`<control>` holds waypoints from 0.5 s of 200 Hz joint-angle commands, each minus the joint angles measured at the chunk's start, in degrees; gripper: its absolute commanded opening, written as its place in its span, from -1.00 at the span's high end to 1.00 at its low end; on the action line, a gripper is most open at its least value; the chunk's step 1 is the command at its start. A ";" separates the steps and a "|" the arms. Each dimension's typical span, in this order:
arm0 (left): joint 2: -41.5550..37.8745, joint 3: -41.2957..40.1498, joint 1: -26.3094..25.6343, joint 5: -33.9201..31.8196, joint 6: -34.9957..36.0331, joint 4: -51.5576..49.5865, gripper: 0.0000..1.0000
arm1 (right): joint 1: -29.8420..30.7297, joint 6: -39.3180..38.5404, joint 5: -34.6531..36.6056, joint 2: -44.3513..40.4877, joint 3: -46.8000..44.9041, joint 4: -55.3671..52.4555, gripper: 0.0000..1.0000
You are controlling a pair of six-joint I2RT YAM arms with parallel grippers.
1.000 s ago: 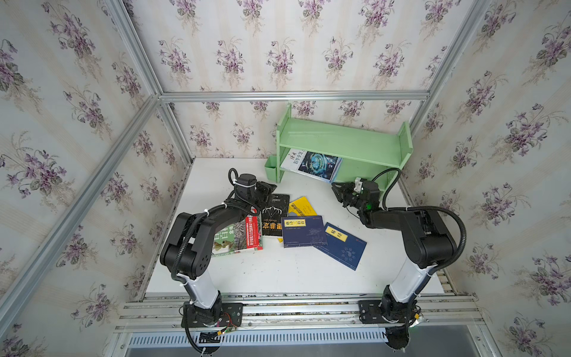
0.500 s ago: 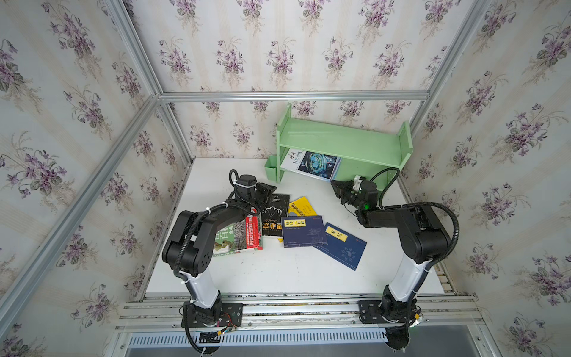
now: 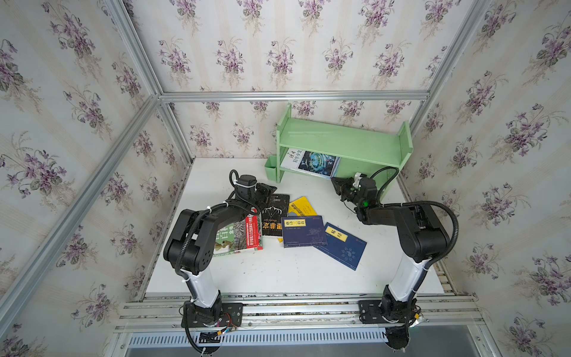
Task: Stacking books/files
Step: Move the book to the bookshelf.
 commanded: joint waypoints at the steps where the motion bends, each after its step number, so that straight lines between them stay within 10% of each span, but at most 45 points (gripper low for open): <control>1: 0.22 0.67 0.14 0.99 -0.60 1.72 0.00 | -0.08 -1.69 2.36 0.01 0.46 2.25 0.98; 100: 1.75 1.76 0.14 1.73 -0.69 1.69 0.00 | -3.00 -2.57 -9.42 1.22 2.28 1.92 1.00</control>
